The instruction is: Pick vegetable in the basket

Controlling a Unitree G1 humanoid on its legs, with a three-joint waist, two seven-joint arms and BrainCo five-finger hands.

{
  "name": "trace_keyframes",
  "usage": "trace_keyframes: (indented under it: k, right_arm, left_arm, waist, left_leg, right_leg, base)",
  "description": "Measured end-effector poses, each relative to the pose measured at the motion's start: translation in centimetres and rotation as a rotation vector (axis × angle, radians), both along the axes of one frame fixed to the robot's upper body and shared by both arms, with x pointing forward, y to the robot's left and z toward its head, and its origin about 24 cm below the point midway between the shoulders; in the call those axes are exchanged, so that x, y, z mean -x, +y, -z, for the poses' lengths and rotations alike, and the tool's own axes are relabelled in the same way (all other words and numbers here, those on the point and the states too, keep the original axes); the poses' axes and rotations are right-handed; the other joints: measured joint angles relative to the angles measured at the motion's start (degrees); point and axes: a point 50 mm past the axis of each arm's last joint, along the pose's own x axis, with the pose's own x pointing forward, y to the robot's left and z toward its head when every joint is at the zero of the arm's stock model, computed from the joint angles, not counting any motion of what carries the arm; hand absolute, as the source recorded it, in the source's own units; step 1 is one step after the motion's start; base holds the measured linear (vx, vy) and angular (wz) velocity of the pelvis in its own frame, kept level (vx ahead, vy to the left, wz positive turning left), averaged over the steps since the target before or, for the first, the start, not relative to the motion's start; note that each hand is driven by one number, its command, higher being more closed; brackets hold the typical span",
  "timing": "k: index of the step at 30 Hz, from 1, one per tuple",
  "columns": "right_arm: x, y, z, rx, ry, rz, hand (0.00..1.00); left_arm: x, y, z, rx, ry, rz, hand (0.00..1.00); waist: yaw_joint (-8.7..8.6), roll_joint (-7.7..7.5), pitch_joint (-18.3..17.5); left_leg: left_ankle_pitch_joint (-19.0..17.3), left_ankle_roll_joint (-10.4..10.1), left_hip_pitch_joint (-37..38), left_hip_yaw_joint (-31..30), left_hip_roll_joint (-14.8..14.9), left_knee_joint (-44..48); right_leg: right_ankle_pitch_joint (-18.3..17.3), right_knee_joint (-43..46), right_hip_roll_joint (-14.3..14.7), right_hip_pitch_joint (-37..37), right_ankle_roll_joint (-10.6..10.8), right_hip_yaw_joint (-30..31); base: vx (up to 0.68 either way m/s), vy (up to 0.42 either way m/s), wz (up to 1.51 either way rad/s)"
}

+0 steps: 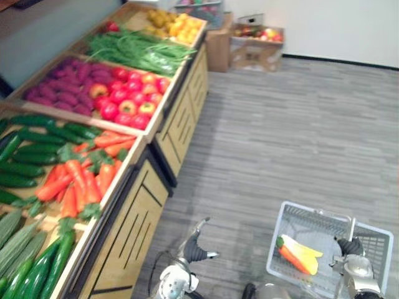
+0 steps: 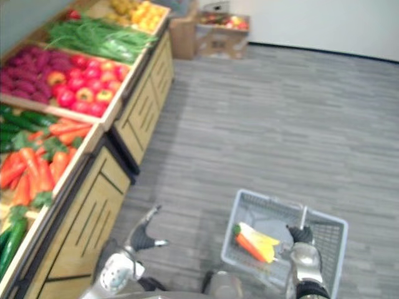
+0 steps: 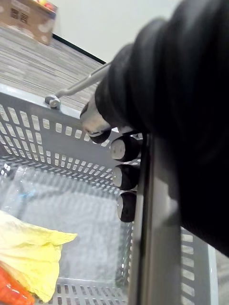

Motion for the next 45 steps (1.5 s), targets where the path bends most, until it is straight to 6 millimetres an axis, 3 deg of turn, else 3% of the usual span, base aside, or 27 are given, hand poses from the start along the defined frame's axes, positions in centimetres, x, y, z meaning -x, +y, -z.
trace_keyframes:
  k: [2, 4, 5, 7, 9, 11, 14, 15, 18, 26, 35, 45]
  right_arm:
    - [1.9, -0.3, 0.7, 0.006, 0.045, 0.019, 1.0]
    - [2.4, -0.3, 0.8, 0.008, 0.059, 0.02, 1.0]
    - [2.3, -0.2, 0.8, 0.008, 0.058, 0.015, 1.0]
    - [1.3, 0.4, 0.7, 0.007, 0.048, -0.022, 1.0]
    - [1.2, 0.5, 0.8, 0.003, 0.049, -0.024, 1.0]
    - [1.4, 0.2, 0.7, 0.003, 0.046, -0.004, 1.0]
    - [2.0, -0.3, 0.8, -0.003, 0.043, 0.037, 1.0]
    - [2.1, -0.5, 0.6, -0.008, 0.027, 0.067, 1.0]
    - [2.7, -0.8, 0.7, -0.014, 0.019, 0.104, 1.0]
    - [3.1, 0.3, 1.4, -0.023, 0.048, 0.08, 1.0]
    - [3.7, 1.1, 2.1, -0.05, 0.073, 0.08, 1.0]
    - [4.0, 2.4, 2.8, -0.087, 0.087, 0.071, 1.0]
  left_arm:
    - [0.2, -0.1, 0.2, -0.001, 0.008, 0.006, 0.0]
    - [0.5, -0.1, 0.3, -0.002, 0.018, 0.003, 0.0]
    - [0.7, 0.0, 0.4, -0.001, 0.024, 0.001, 0.0]
    - [2.2, 0.1, 1.0, 0.002, 0.066, -0.013, 0.0]
    - [2.6, 0.1, 1.2, 0.005, 0.078, -0.022, 0.0]
    - [2.5, -0.2, 1.1, 0.019, 0.072, -0.026, 0.0]
    - [2.3, -0.3, 0.9, 0.024, 0.066, -0.026, 0.0]
    - [1.8, -0.1, 0.7, 0.02, 0.05, -0.025, 0.0]
    - [1.7, 0.2, 0.6, 0.019, 0.05, -0.032, 0.0]
    - [2.6, 0.6, 1.3, 0.01, 0.096, -0.037, 0.0]
    - [3.5, 1.1, 2.5, -0.007, 0.181, -0.052, 0.0]
    - [4.8, 3.1, 4.1, -0.053, 0.29, -0.145, 0.0]
  waist:
    - [-0.26, 0.79, -0.26]
    - [-0.11, 0.66, 0.02]
    - [0.05, 0.69, 0.15]
    - [1.49, 0.69, 0.37]
    - [2.13, 1.17, 0.59]
    - [2.54, 2.08, 0.95]
    - [2.08, 2.29, 0.88]
    - [1.27, 2.46, 0.67]
    - [1.42, 1.54, 0.23]
    - [1.47, 1.51, -1.47]
    - [1.48, 1.13, -2.55]
    - [1.56, 0.69, -4.35]
  left_leg:
    - [1.72, -1.26, 1.03, -3.13, 1.39, 1.95]
    - [5.15, -2.24, -0.68, -11.7, 0.51, 4.58]
    - [5.33, -2.83, -2.27, -16.47, -0.98, 5.16]
    - [3.38, -5.87, -4.15, -35.84, -10.07, 4.93]
    - [2.84, -6.69, -3.82, -42.69, -13.73, 3.0]
    - [2.76, -6.78, -1.53, -45.98, -15.09, -3.02]
    - [0.36, -6.26, 3.95, -45.62, -15.89, -14.7]
    - [0.76, -6.19, 4.98, -45.63, -17.12, -19.84]
    - [3.81, -4.55, 6.21, -44.38, -20.18, -25.7]
    - [4.5, -3.57, 8.98, -41.81, -23.39, -29.53]
    - [4.5, -3.58, 10.12, -41.52, -23.59, -29.68]
    - [4.6, -3.43, 10.86, -39.75, -23.06, -30.45]
  right_leg:
    - [0.01, -1.2, 1.25, 2.73, -0.03, -0.14]
    - [0.74, -1.98, 1.63, 3.28, -1.24, 2.2]
    - [1.02, -2.08, 1.5, 3.16, -1.43, 3.44]
    - [1.93, -2.67, 0.6, 2.19, -0.45, 9.31]
    - [3.89, -4.28, 1.3, 2.25, -0.04, 11.89]
    - [5.41, -5.52, 3.17, 2.34, 0.36, 14.34]
    - [6.39, -7.22, 3.54, 2.19, 1.94, 15.34]
    - [7.37, -8.23, 2.5, 1.76, 2.29, 14.73]
    - [10.17, -11.4, -0.04, 1.26, 3.57, 15.19]
    - [12.13, -14.72, -2.47, 2.66, 5.59, 17.0]
    - [13.19, -17.96, -2.56, 5.47, 5.93, 16.2]
    - [16.41, -22.21, -1.53, 6.48, 5.48, 17.91]
  base:
    - [-0.09, -0.129, -0.04]
    - [-0.12, -0.068, -0.36]
    - [-0.09, -0.006, -0.7]
    - [-0.1, 0.055, -1.13]
    - [-0.09, 0.082, -0.98]
    - [-0.08, 0.134, -0.8]
    - [-0.04, 0.184, -0.2]
    - [-0.02, 0.161, 0.22]
    - [-0.02, 0.184, 0.04]
    - [0.09, 0.125, -0.11]
    - [0.03, 0.004, 0.02]
    - [-0.04, -0.01, -0.11]
